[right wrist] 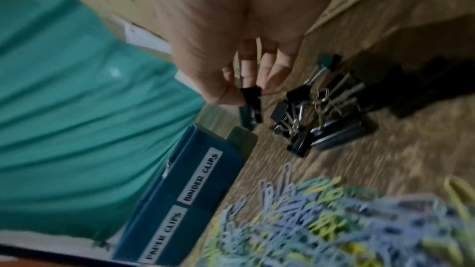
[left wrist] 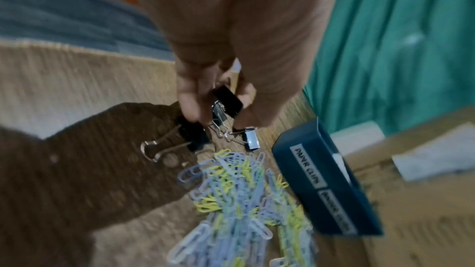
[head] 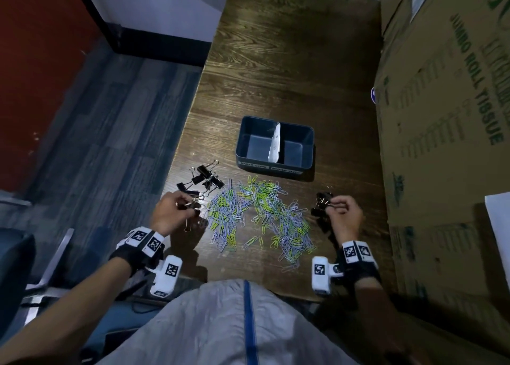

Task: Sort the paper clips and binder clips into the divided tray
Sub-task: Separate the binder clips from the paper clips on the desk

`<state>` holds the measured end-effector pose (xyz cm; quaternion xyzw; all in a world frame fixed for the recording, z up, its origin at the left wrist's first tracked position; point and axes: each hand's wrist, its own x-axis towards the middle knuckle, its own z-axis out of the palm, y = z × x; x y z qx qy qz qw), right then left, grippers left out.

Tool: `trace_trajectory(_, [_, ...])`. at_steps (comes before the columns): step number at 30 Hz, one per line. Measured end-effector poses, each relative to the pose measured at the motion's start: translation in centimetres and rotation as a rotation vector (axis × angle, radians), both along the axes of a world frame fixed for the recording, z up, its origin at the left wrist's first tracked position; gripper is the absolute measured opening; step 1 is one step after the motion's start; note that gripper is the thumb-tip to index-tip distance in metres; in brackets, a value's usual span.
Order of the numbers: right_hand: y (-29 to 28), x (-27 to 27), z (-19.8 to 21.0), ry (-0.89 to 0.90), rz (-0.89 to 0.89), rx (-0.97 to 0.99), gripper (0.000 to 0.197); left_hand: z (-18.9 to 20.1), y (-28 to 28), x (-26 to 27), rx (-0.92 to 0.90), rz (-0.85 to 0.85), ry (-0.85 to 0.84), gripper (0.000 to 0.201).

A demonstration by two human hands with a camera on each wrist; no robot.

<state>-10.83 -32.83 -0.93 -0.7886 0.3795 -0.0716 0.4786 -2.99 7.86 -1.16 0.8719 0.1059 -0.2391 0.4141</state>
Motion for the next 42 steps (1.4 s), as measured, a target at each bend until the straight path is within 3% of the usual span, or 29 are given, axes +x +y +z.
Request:
trace_trajectory(2, [-1.1, 0.0, -0.8, 0.063, 0.024, -0.171, 0.037, -0.3, 0.9, -0.1, 0.272, -0.074, -0.029, 0.024])
trace_trajectory(7, [-1.3, -0.7, -2.1, 0.214, 0.135, -0.346, 0.029, -1.6, 1.9, -1.2, 0.438, -0.167, 0.0, 0.026])
trace_trajectory(14, [-1.1, -1.9, -2.7, 0.271, 0.183, -0.324, 0.029, -2.3, 2.6, -2.2, 0.495, -0.391, -0.152, 0.023])
trace_trajectory(18, [-0.7, -3.0, -2.4, 0.2, 0.23, -0.415, 0.033, -1.5, 1.5, -2.7, 0.62, -0.522, -0.308, 0.036])
trace_trajectory(21, [0.5, -4.3, -2.0, 0.164, 0.319, -0.386, 0.039, -1.2, -0.4, -3.3, 0.51, -0.686, -0.403, 0.033])
trace_trajectory(24, [1.2, -5.7, -2.3, 0.228, 0.54, -0.304, 0.039, -1.5, -2.4, -4.2, 0.426, -0.82, -0.291, 0.047])
trace_trajectory(27, [1.5, -6.8, -2.7, 0.439, 0.625, -0.257, 0.054, -1.9, -3.9, -4.7, 0.472, -0.797, -0.15, 0.072])
trace_trajectory(30, [2.6, -7.8, -2.9, 0.603, 0.592, -0.191, 0.075, -1.8, -5.5, -5.1, 0.457, -0.785, -0.155, 0.066])
trace_trajectory(34, [4.9, -7.3, -3.6, 0.585, 0.586, -0.211, 0.082, -1.5, -7.5, -5.4, 0.411, -0.908, -0.172, 0.068])
trace_trajectory(37, [6.5, -6.0, -3.9, 0.542, 0.641, -0.194, 0.086, -1.2, -8.3, -5.2, 0.359, -0.918, -0.295, 0.06])
trace_trajectory(39, [6.8, -5.5, -3.9, 0.525, 0.675, -0.185, 0.087, -1.3, -8.5, -4.8, 0.379, -0.841, -0.355, 0.062])
trace_trajectory(42, [6.4, -5.2, -3.4, 0.512, 0.662, -0.193, 0.092, -1.9, -8.4, -3.7, 0.429, -0.665, -0.239, 0.079])
